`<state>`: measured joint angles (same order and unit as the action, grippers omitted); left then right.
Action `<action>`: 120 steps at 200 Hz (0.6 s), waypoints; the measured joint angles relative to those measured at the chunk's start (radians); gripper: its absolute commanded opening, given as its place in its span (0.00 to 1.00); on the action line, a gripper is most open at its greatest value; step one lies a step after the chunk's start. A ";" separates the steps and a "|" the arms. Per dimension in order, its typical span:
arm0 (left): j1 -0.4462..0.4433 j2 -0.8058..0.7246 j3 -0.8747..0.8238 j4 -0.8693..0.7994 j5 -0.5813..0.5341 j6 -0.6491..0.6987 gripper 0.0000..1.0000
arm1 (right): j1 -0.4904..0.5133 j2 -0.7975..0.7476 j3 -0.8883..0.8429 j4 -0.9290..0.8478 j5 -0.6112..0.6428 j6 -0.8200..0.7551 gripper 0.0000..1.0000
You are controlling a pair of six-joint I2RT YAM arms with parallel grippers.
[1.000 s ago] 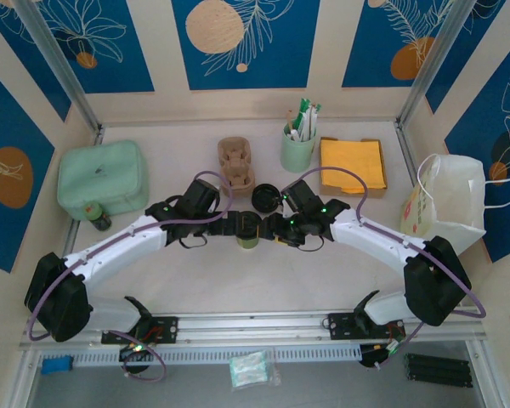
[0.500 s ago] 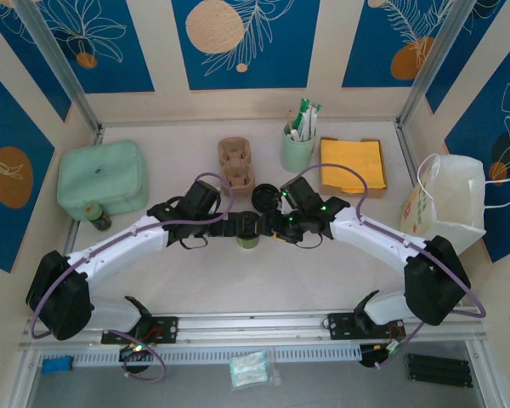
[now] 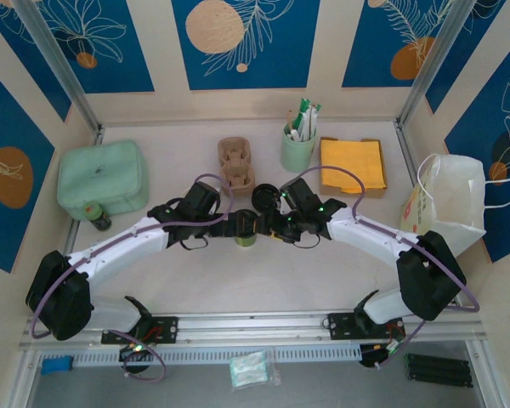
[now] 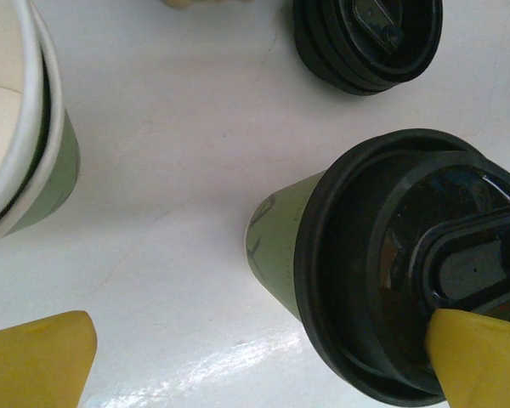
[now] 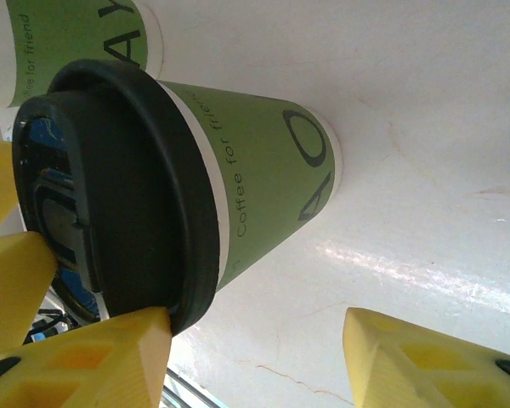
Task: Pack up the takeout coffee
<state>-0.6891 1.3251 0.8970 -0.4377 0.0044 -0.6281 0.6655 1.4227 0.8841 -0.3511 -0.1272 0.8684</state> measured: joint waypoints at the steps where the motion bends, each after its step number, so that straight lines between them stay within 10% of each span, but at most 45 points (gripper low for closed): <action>1: 0.000 0.000 -0.001 0.002 0.000 -0.001 0.99 | 0.000 -0.001 -0.001 0.001 0.000 0.000 0.56; 120: 0.000 -0.021 -0.044 0.065 0.016 -0.033 0.99 | -0.006 -0.011 0.029 -0.052 0.006 0.015 0.57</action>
<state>-0.6891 1.3037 0.8532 -0.3725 0.0208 -0.6609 0.6598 1.4120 0.9131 -0.4030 -0.1207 0.8833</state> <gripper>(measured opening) 0.994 0.567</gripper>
